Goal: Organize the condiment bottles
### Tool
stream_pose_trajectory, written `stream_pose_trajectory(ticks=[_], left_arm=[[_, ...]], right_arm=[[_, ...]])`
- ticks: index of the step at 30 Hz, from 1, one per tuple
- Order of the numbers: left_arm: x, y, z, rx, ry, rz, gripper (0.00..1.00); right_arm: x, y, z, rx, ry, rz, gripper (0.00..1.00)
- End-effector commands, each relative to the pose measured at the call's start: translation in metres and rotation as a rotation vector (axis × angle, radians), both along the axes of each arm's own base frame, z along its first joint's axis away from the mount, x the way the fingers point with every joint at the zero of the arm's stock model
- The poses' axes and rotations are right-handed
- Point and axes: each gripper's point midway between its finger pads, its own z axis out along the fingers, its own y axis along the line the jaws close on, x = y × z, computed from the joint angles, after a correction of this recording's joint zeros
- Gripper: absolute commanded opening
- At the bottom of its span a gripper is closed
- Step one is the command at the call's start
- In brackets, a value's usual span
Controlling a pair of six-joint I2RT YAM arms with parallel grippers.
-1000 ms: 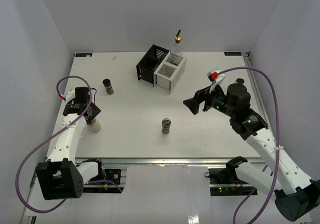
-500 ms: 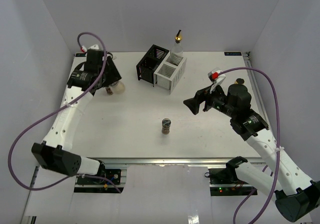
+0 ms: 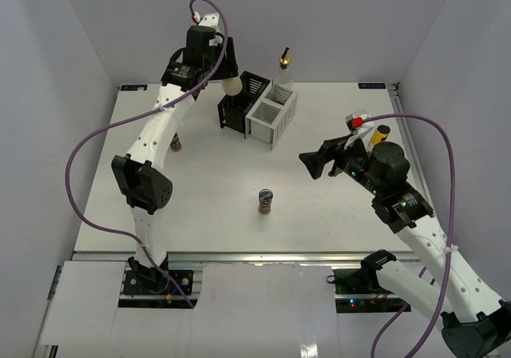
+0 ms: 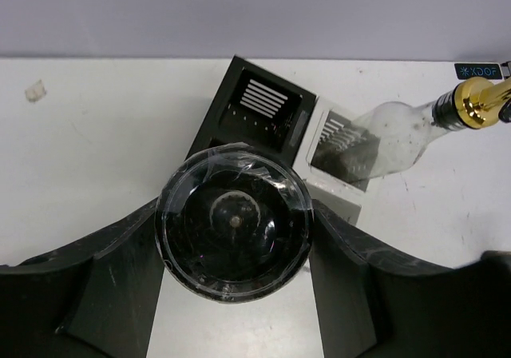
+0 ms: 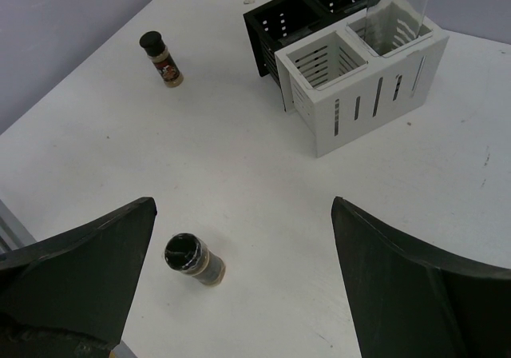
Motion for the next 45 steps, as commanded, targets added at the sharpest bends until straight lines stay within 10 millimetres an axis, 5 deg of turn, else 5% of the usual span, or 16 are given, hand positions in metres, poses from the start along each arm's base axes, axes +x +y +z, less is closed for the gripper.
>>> stream_pose_trajectory(ticks=[1,12,24,45], left_arm=[[0.019,-0.018,0.076,-0.039,-0.284,-0.089,0.00],[0.049,-0.048,0.098,-0.105,-0.449,-0.150,0.00],[0.075,-0.070,0.056,-0.110,-0.432,-0.157,0.00],[0.102,-0.072,-0.016,0.010,-0.368,-0.129,0.00]], right_arm=[[-0.001,-0.006,0.016,0.080,-0.067,-0.043,0.97],[-0.007,-0.015,0.011,0.071,-0.074,-0.068,0.97],[-0.011,-0.024,0.023,0.054,-0.111,-0.092,0.98],[-0.007,-0.034,0.001,-0.008,-0.135,-0.139,0.97]])
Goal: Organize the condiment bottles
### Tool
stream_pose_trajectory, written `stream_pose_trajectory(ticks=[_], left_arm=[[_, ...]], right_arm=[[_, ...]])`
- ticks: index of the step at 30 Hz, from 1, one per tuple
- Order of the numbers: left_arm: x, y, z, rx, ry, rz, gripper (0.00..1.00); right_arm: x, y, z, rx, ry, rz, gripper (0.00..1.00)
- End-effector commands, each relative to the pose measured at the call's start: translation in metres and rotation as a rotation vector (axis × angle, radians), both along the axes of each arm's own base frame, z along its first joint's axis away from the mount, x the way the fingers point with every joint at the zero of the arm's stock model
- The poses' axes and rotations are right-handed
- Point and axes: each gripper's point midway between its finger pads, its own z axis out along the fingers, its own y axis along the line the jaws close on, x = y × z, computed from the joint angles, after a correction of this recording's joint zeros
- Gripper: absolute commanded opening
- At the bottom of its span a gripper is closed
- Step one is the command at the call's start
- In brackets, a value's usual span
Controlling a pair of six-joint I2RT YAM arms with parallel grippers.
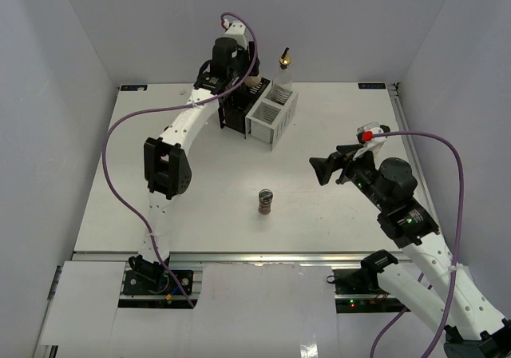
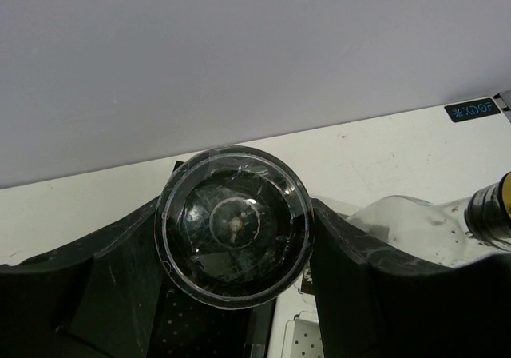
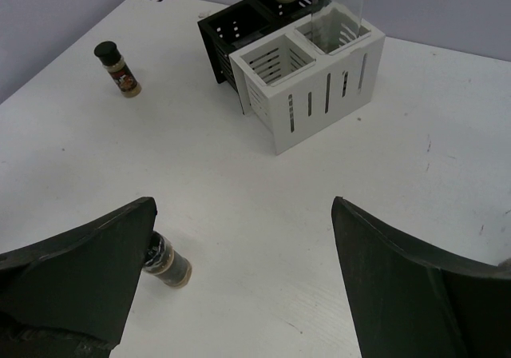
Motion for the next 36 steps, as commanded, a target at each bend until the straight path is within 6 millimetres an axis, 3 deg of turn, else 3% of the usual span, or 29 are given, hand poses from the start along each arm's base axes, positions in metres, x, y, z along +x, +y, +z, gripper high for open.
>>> stream_pose_trajectory(ticks=[1,10,17,24,27,32,34,36], left_arm=[[0.004,-0.003,0.033,-0.016,-0.111,0.003,0.00],[0.005,-0.009,0.009,0.008,-0.080,-0.009,0.01],[0.010,-0.012,-0.016,0.027,-0.053,-0.013,0.20],[0.014,-0.014,-0.033,0.035,-0.038,-0.012,0.24],[0.016,-0.014,-0.038,0.041,-0.035,-0.010,0.37],[0.017,-0.015,-0.049,0.050,-0.022,-0.011,0.45],[0.017,-0.015,-0.049,0.049,-0.020,-0.013,0.57],[0.016,-0.014,-0.045,0.045,-0.022,-0.010,0.77]], right_arm=[[0.003,-0.003,0.011,-0.002,-0.060,-0.016,0.97],[0.007,-0.007,0.008,-0.005,-0.062,-0.047,0.97],[0.007,-0.007,0.005,-0.005,-0.061,-0.045,0.97],[0.004,-0.009,0.010,0.001,-0.075,-0.049,0.97],[0.002,-0.008,0.014,0.006,-0.083,-0.038,0.97],[0.000,-0.008,0.021,0.014,-0.096,-0.034,0.97],[-0.001,-0.009,0.023,0.015,-0.102,-0.037,0.97],[-0.001,-0.009,0.022,0.014,-0.100,-0.038,0.97]])
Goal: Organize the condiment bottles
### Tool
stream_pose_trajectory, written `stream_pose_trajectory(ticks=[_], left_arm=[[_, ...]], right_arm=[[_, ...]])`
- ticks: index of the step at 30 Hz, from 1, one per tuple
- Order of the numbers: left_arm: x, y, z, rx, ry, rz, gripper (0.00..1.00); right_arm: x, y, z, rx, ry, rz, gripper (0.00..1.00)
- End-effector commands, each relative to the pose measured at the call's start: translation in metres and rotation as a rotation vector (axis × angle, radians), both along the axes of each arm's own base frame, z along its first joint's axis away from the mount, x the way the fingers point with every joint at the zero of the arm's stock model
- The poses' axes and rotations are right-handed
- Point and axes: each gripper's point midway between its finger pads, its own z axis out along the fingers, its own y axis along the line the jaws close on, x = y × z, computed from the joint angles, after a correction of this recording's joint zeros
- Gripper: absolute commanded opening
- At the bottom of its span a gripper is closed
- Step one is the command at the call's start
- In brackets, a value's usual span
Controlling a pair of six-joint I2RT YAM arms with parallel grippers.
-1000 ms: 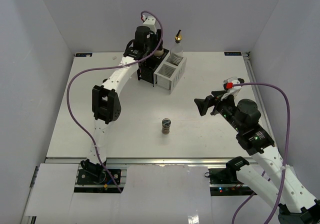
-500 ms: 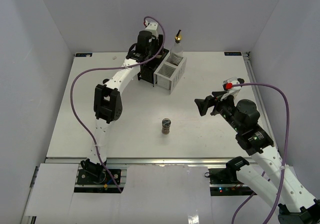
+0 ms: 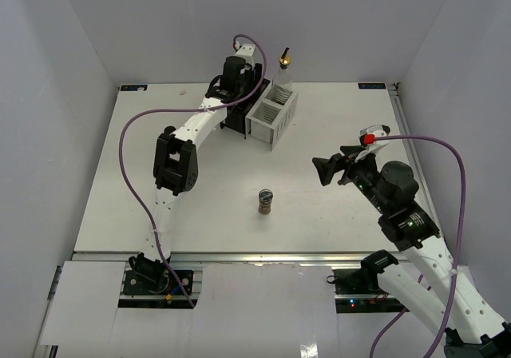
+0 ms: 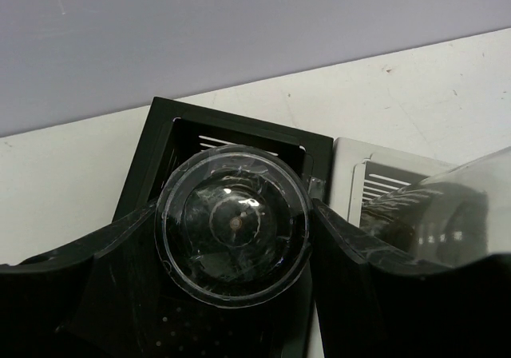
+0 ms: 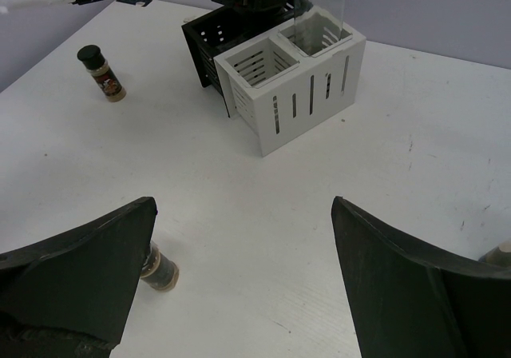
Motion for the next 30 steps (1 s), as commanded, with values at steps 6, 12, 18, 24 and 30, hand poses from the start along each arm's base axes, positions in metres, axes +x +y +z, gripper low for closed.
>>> stream_pose_trajectory(ticks=[6,12,18,24,30], left_arm=[[-0.007,-0.002,0.090,-0.086,-0.161,-0.001,0.93],[-0.021,0.011,0.118,-0.094,-0.162,0.041,0.94],[-0.061,0.047,0.148,-0.094,-0.121,0.152,0.94],[-0.124,0.128,0.143,-0.013,0.023,0.475,0.93],[-0.189,0.190,0.092,-0.059,0.232,0.557,0.94]], right_arm=[[-0.002,0.000,0.024,0.018,-0.070,0.010,0.96],[-0.004,0.000,0.028,0.017,-0.061,0.010,0.96],[-0.005,-0.001,0.029,0.013,-0.035,0.008,0.96],[-0.016,0.004,0.030,0.016,-0.014,0.062,0.96],[-0.022,0.014,0.034,0.043,0.007,0.116,0.96]])
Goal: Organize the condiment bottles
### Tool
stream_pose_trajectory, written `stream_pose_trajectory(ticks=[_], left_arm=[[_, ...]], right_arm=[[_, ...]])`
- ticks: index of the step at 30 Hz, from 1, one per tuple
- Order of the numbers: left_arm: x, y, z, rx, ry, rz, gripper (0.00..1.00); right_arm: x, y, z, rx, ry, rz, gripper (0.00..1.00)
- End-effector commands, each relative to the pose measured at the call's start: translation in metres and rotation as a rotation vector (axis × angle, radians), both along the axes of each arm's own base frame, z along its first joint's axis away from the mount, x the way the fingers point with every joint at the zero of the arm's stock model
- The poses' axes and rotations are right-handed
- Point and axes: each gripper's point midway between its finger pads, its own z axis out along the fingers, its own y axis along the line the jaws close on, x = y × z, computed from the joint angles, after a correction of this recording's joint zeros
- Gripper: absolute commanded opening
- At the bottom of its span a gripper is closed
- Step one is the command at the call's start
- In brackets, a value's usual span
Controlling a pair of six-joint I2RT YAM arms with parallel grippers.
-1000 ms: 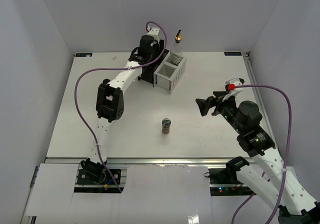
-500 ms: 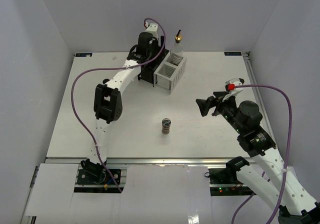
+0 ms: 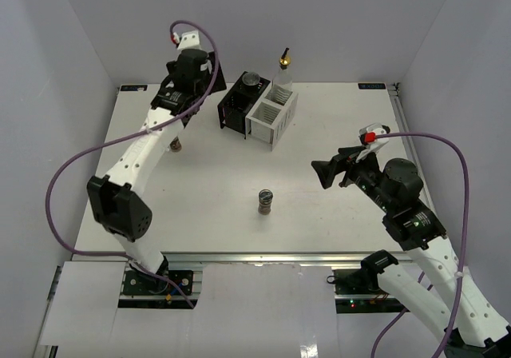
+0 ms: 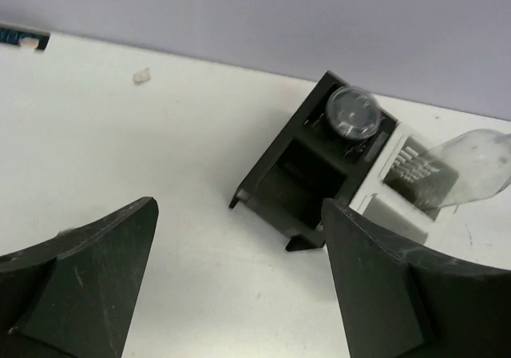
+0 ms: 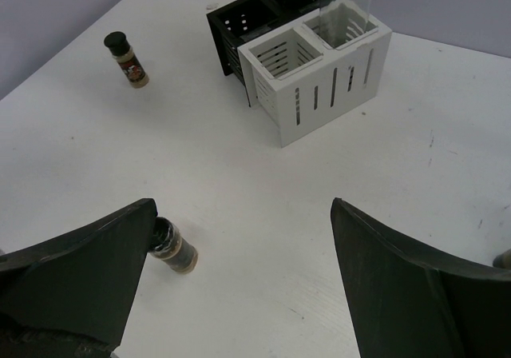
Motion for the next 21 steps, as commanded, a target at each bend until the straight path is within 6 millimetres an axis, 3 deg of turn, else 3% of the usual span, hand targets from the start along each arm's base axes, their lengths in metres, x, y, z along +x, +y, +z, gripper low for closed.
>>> stream_pose_trajectory(ticks=[1,3,5,6,9,14,21], left_arm=[[-0.068,0.074,-0.081,-0.053,0.272,0.147,0.93],[-0.087,0.095,-0.109,-0.100,0.319,0.178,0.90],[-0.097,0.119,-0.109,-0.138,0.289,0.218,0.87],[-0.104,0.126,-0.122,-0.134,0.311,0.234,0.86],[-0.111,0.134,-0.131,-0.130,0.309,0.237,0.86],[-0.103,0.139,-0.143,-0.128,0.321,0.236,0.79],[-0.076,0.150,-0.154,-0.106,0.347,0.245,0.81]], right_arm=[[-0.010,0.010,0.024,0.055,-0.025,0.066,0.96],[-0.009,0.012,0.019,0.054,-0.013,0.076,0.96],[-0.009,0.014,0.017,0.052,-0.008,0.081,0.96],[-0.009,0.013,0.014,0.047,-0.004,0.079,0.96],[-0.006,0.013,0.009,0.038,-0.003,0.070,0.96],[-0.004,0.012,0.005,0.032,-0.002,0.063,0.96],[-0.002,0.012,0.002,0.028,-0.010,0.062,0.96]])
